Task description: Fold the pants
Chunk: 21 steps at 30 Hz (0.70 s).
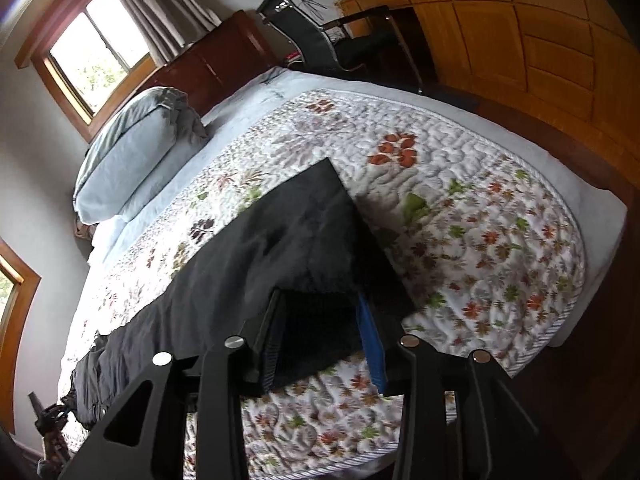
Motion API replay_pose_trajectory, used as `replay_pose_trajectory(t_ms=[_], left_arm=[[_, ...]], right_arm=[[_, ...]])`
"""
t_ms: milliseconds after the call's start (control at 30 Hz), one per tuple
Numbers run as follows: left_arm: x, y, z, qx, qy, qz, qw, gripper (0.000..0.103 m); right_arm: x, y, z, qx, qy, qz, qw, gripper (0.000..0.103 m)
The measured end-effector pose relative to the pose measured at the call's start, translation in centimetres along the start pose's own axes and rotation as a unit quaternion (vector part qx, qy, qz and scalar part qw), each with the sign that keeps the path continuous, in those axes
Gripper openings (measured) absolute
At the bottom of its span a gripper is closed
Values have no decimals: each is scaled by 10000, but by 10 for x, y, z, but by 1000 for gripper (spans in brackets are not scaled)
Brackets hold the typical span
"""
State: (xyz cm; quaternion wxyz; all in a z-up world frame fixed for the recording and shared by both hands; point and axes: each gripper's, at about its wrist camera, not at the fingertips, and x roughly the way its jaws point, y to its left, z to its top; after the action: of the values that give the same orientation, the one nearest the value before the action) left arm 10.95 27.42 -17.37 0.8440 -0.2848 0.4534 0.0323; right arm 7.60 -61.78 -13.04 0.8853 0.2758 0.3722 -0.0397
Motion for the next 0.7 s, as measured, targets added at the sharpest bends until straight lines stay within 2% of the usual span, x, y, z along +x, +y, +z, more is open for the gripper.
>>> replay_pose_trajectory(t_ms=[33, 100, 133, 167, 233, 267, 300, 333, 433, 467, 533, 633, 700], left_arm=[[-1, 0, -2, 26, -1, 23, 10000, 15], [-11, 2, -8, -34, -87, -28, 10000, 32], [-20, 6, -11, -174, -168, -28, 9997, 54], [-28, 10, -14, -302, -281, -13, 9991, 65], [-48, 16, -17, -506, -542, 15, 9972, 65], [-62, 18, -19, -546, -710, 97, 9959, 65], [-75, 16, -22, -509, -909, 163, 9944, 65], [-82, 13, -23, -443, -1005, 173, 9938, 65], [-95, -19, -28, 189, -1144, 263, 9929, 67], [-92, -35, -29, 466, -1100, 243, 9925, 70], [-79, -61, -30, 874, -897, 34, 9921, 74], [-48, -95, -34, 1398, -538, -78, 9887, 74], [-23, -110, -39, 1629, -284, -91, 9862, 74]], right_arm=[[0, 2, 0, -19, 0, -3, 10000, 38], [1, 4, 0, 13, -5, -4, 10000, 38], [0, 3, 0, 52, -9, 0, 10000, 38], [-1, 1, 1, 105, -18, 5, 9999, 38], [-8, -3, 0, 262, -90, 38, 9996, 42], [-12, -5, 0, 350, -153, 72, 9992, 50], [-18, -9, -1, 473, -247, 120, 9985, 53], [-23, -11, -2, 564, -318, 165, 9978, 53], [-32, -20, -5, 920, -444, 500, 9935, 54], [-32, -23, -7, 1105, -418, 682, 9906, 58], [-24, -26, -11, 1338, -233, 893, 9867, 59], [-9, -29, -18, 1618, -16, 1050, 9812, 59], [5, -32, -22, 1910, 67, 1271, 9733, 64]])
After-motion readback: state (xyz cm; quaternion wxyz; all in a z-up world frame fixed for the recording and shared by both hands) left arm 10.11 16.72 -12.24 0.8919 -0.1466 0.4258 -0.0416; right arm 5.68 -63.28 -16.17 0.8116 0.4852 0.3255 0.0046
